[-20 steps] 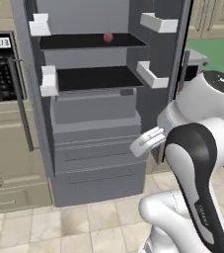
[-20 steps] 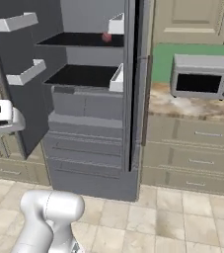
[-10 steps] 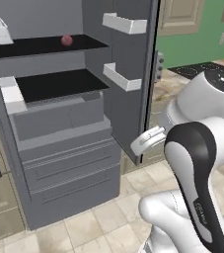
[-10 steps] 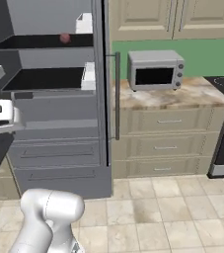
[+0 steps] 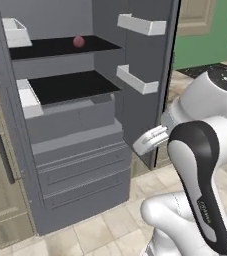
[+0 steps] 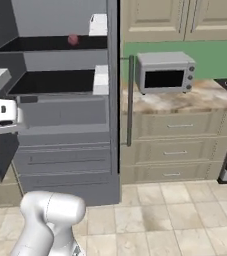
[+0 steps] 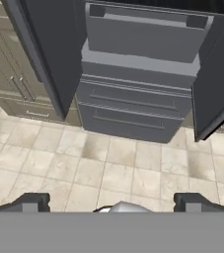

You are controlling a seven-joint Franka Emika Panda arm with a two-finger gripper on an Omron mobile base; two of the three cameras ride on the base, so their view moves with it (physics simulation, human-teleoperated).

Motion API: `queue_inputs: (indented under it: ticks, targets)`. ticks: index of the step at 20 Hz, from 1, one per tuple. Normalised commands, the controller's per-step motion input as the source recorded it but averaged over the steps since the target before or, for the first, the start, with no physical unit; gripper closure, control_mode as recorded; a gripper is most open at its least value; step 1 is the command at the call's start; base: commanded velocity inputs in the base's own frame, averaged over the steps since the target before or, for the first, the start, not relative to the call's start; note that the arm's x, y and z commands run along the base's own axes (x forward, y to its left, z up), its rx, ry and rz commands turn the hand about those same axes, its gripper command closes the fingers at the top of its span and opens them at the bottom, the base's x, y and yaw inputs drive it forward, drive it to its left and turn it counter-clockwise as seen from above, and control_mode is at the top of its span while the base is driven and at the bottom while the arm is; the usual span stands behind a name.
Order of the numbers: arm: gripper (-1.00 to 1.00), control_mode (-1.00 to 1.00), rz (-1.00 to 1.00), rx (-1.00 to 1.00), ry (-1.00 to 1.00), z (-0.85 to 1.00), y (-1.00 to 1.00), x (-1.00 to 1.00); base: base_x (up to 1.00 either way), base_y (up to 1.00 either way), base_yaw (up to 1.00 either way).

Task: Grab the garlic and onion from the fridge, place them in the blender, close the lid, and turn on the blender to create a marinade.

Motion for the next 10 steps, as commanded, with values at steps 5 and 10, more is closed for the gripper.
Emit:
queue_inputs:
  ticks: [5, 10]
  targets:
    - [-1.00, 1.00, 0.00, 0.00, 0.00, 0.00, 0.00, 0.00, 0.51, 0.66, 0.00]
    - [-1.00, 1.00, 0.00, 0.00, 0.00, 0.00, 0.00, 0.00, 0.79, 0.13, 0.00]
